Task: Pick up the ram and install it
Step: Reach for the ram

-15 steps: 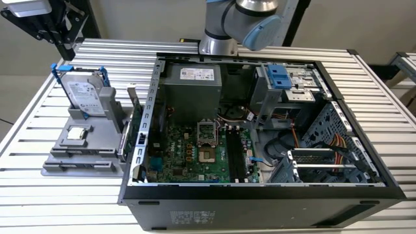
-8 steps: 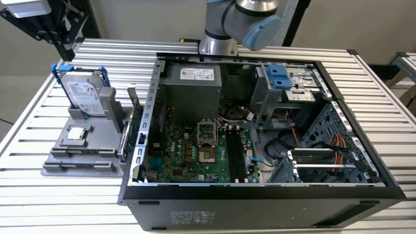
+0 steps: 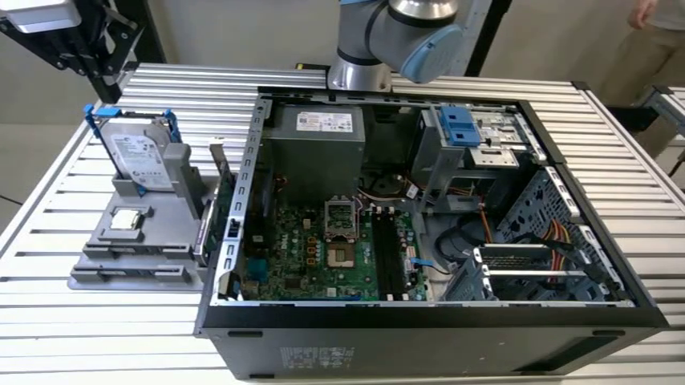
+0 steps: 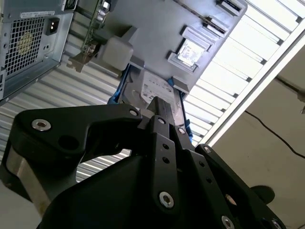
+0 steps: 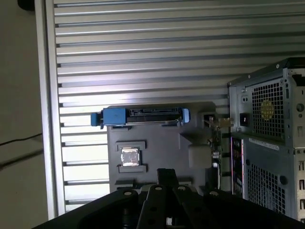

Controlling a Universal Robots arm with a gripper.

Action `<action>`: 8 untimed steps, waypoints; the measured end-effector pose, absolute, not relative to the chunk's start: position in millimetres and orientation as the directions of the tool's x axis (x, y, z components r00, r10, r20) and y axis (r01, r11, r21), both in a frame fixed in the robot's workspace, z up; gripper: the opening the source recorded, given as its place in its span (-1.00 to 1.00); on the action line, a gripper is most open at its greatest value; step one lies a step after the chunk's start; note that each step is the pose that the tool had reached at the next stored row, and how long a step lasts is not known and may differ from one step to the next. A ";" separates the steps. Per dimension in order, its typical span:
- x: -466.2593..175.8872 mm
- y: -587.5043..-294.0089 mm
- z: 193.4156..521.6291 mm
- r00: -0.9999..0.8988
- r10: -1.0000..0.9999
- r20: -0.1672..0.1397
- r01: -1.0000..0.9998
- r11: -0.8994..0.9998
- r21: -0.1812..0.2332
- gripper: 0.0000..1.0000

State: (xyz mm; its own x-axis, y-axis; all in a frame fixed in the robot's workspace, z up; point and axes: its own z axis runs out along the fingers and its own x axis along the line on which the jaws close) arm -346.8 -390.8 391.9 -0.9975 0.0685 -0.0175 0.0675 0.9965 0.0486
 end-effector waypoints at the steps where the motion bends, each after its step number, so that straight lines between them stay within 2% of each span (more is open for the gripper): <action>1: -346.8 -391.4 391.8 -0.998 0.068 -0.017 0.067 0.997 0.049 -1.00; 8: -347.0 -393.5 391.8 -0.998 0.068 -0.018 0.067 0.997 0.049 -1.00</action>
State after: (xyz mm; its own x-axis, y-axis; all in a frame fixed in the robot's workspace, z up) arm -347.0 -393.5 391.8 -0.9975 0.0684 -0.0175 0.0675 0.9965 0.0487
